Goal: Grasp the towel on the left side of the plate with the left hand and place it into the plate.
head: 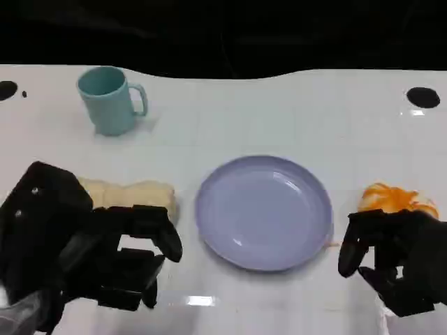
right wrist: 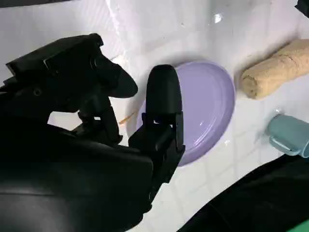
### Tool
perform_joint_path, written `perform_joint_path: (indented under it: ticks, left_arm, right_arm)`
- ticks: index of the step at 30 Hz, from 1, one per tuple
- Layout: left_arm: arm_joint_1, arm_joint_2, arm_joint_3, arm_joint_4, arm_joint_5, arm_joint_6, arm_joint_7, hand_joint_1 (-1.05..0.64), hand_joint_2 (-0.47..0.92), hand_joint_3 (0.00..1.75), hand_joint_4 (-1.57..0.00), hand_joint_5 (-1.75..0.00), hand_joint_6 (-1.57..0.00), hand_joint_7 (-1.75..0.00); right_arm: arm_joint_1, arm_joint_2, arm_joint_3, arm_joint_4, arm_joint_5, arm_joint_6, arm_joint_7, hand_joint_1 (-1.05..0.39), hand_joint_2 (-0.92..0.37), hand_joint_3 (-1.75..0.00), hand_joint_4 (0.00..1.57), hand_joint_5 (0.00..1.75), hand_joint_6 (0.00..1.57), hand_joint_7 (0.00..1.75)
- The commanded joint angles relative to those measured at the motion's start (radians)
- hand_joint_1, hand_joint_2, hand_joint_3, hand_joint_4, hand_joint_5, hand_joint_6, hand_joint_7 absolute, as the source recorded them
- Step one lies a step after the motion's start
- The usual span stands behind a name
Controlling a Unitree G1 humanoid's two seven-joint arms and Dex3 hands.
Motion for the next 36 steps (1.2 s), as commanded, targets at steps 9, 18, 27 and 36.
perform_joint_path:
  ticks: [9, 18, 27, 36]
  left_arm:
    - [-0.003, 0.019, 0.002, 0.004, 0.009, -0.006, 0.001, -0.05, 0.51, 1.26, -0.74, -1.75, -0.69, -1.57]
    - [-0.004, 0.017, 0.003, 0.007, 0.008, -0.009, 0.001, -0.05, 0.51, 1.26, -0.74, -1.75, -0.69, -1.57]
    - [-0.001, 0.02, 0.005, 0.006, 0.007, -0.01, -0.001, -0.05, 0.51, 1.26, -0.75, -1.75, -0.69, -1.56]
    - [0.004, -0.01, 0.033, -0.003, 0.006, 0.001, 0.042, -0.04, 0.53, 1.19, -0.67, -1.47, -0.7, -1.08]
  right_arm:
    - [-0.006, -0.005, 0.002, -0.01, 0.003, 0.014, 0.003, 0.01, -0.61, -1.01, 0.7, 1.73, 0.69, 1.4]
    - [-0.007, -0.009, 0.005, -0.009, -0.004, 0.008, 0.001, 0.01, -0.62, -0.99, 0.7, 1.73, 0.69, 1.4]
    - [-0.006, -0.007, 0.007, -0.005, -0.005, -0.002, -0.001, 0.01, -0.61, -1.01, 0.71, 1.72, 0.69, 1.4]
    - [-0.01, -0.002, 0.013, -0.005, -0.01, 0.0, -0.005, 0.0, -0.6, -1.03, 0.71, 1.72, 0.7, 1.4]
